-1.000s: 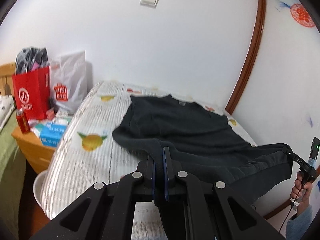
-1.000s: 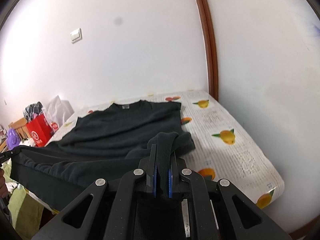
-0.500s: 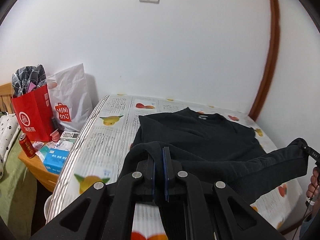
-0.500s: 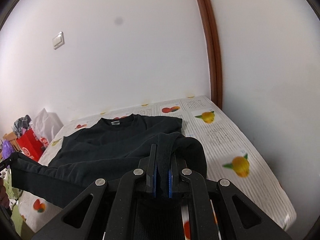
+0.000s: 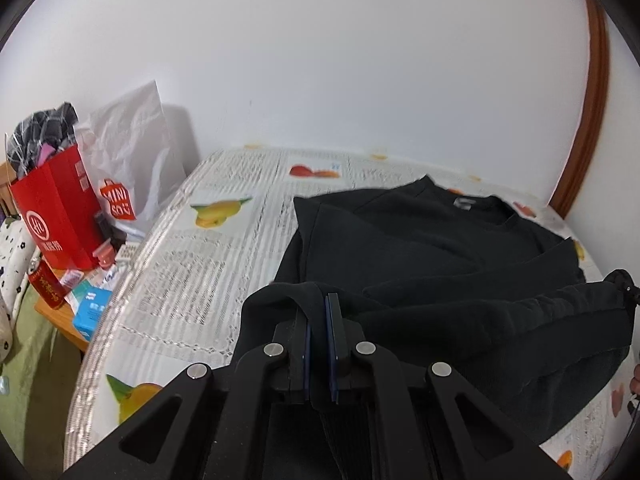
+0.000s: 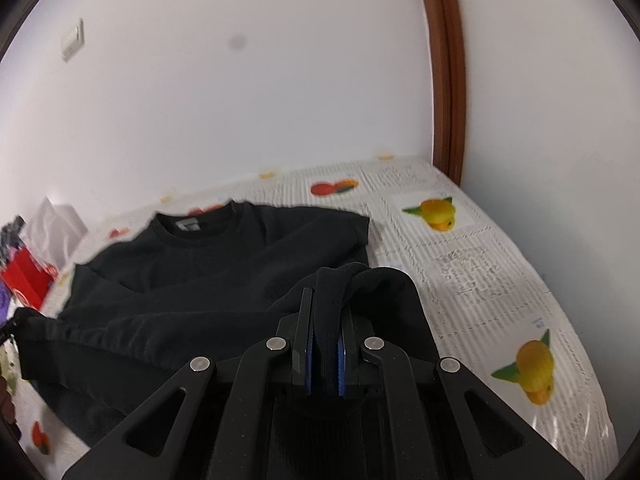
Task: Fold small clothes
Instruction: 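Lift the hem with both grippers and fold it toward the collar, release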
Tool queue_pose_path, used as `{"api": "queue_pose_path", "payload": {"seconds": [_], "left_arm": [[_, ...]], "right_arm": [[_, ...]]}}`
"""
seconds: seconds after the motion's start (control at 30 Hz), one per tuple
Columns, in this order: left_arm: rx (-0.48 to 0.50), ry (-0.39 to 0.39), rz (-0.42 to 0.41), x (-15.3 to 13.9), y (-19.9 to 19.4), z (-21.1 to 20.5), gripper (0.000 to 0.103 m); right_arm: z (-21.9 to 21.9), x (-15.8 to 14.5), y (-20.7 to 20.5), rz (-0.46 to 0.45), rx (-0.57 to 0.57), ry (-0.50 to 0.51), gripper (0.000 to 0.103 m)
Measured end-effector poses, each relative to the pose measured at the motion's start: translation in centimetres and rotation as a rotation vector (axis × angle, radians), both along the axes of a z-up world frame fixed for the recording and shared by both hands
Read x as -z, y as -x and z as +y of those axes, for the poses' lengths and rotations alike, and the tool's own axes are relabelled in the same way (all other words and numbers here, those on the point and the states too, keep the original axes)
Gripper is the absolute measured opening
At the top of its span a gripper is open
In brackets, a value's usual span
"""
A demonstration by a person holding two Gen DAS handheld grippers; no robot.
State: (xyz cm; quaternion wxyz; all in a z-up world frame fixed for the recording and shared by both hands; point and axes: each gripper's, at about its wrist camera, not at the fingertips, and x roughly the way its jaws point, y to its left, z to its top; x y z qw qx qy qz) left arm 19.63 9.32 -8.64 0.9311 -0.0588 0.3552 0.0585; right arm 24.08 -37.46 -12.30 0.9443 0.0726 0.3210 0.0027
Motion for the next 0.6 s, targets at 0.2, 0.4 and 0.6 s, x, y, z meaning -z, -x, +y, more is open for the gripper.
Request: {"api": "queue_pose_path", "payload": {"seconds": [0.2, 0.4, 0.6], "left_arm": [[0.003, 0.000, 0.036, 1.1, -0.8, 0.2, 0.010], [0.052, 0.058, 0.061, 1.2, -0.5, 0.6, 0.017], [0.108, 0.106, 0.006, 0.4, 3.2, 1.9, 0.045]], "right_arm": [[-0.2, 3.0, -2.3, 0.070, 0.034, -0.006, 0.010], [-0.7, 3.1, -2.2, 0.128, 0.020, -0.018, 0.031], [-2.5, -0.1, 3.6, 0.032, -0.006, 0.013, 0.049]]}}
